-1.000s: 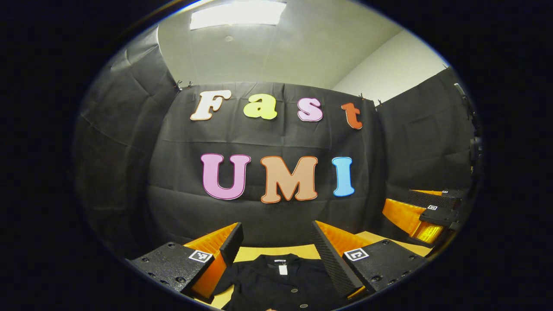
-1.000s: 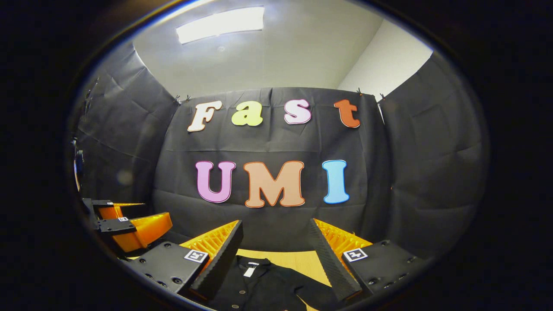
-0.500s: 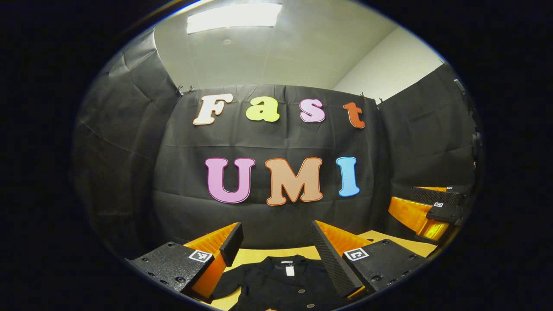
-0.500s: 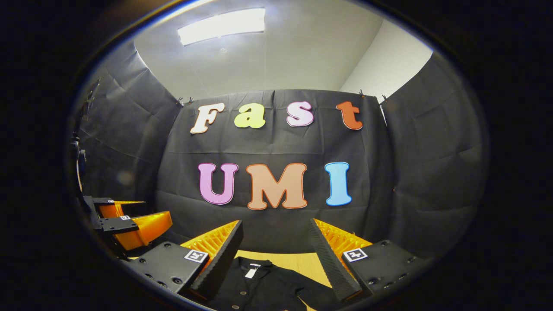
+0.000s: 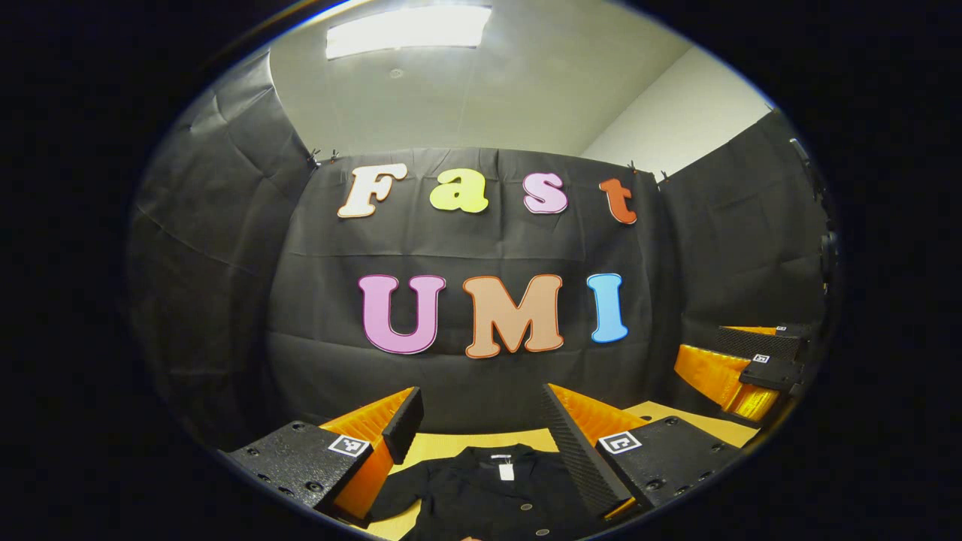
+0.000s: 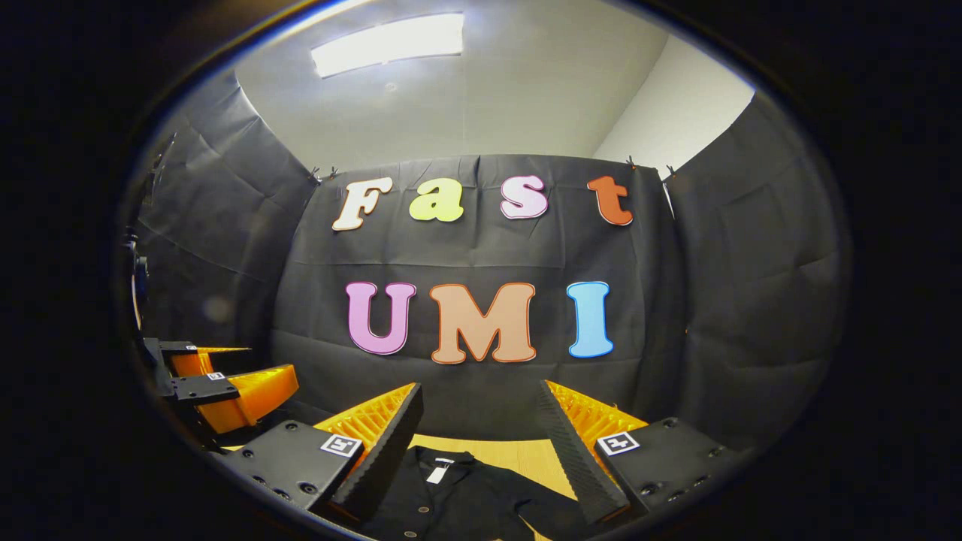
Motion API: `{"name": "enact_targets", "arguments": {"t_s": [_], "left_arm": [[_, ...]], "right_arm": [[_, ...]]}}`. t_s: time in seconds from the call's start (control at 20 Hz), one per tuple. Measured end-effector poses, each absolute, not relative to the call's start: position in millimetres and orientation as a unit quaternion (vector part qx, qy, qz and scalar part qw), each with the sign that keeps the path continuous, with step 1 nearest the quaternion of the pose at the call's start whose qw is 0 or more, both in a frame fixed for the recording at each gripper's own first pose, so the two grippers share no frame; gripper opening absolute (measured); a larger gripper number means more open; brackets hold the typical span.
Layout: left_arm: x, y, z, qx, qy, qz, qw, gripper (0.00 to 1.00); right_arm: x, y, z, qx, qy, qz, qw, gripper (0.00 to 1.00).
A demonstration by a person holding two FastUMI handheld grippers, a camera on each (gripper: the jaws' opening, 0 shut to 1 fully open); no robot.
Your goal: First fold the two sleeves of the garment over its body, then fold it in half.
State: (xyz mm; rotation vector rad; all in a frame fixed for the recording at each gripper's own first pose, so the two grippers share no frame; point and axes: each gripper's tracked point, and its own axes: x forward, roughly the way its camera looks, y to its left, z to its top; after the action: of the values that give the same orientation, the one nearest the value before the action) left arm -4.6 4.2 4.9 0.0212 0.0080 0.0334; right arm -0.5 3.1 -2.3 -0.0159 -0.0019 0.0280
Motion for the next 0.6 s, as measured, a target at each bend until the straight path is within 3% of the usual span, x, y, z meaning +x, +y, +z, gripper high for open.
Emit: {"name": "enact_targets", "arguments": {"t_s": [0.6], "left_arm": [[-0.1, 3.9, 5.3, 0.013, 0.004, 0.013, 1.0, 0.97]], "right_arm": [[0.6, -0.1, -3.3, -0.011, 0.0, 0.007, 1.0, 0.97]]}}
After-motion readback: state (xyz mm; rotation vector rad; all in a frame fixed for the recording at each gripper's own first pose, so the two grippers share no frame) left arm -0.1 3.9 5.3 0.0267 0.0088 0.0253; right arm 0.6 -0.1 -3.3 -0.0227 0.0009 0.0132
